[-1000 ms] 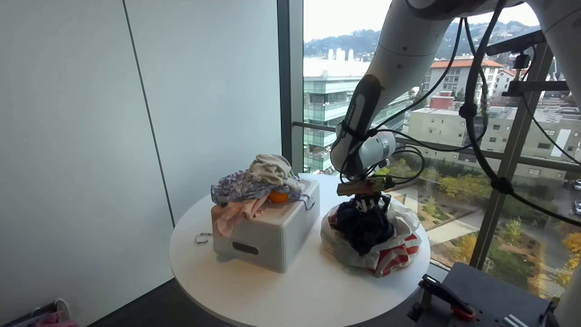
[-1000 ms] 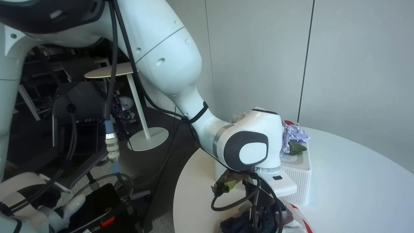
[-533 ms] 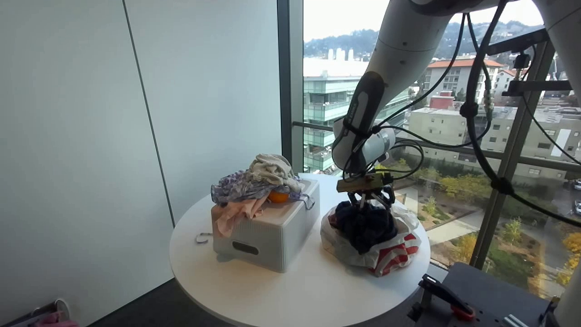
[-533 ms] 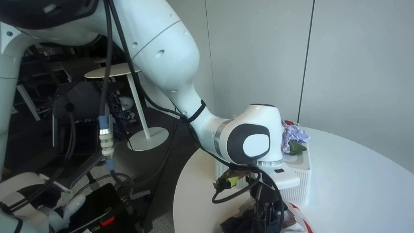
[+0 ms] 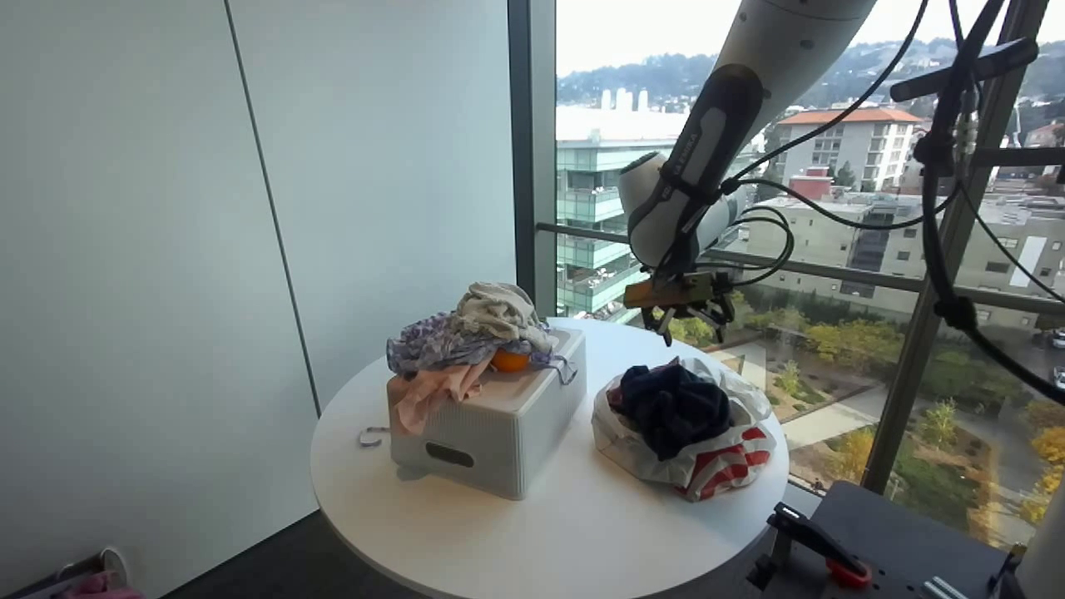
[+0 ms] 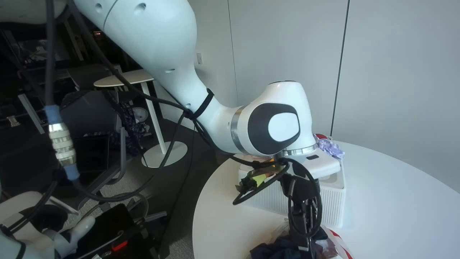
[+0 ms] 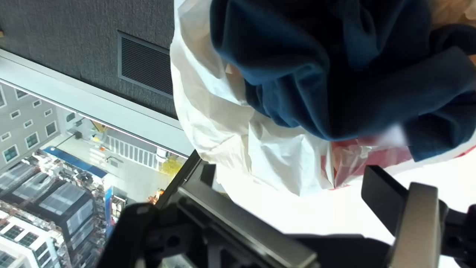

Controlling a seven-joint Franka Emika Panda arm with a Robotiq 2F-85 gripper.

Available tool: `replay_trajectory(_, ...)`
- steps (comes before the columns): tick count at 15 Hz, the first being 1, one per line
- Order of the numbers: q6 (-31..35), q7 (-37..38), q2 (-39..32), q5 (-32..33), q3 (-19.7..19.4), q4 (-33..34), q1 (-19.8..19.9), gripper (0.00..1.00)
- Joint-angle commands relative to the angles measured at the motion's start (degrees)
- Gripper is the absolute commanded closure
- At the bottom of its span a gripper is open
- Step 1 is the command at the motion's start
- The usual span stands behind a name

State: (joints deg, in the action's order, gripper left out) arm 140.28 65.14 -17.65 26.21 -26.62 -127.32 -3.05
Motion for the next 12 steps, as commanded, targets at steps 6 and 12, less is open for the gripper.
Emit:
replay_trajectory(6, 4.2, -11.1, 12.2, 2.9, 12.7, -2.3, 3.0, 0.00)
replay_trajectory(12, 3.3, -15.4, 11.0, 0.2, 16.0, -2.3, 3.3, 0.00)
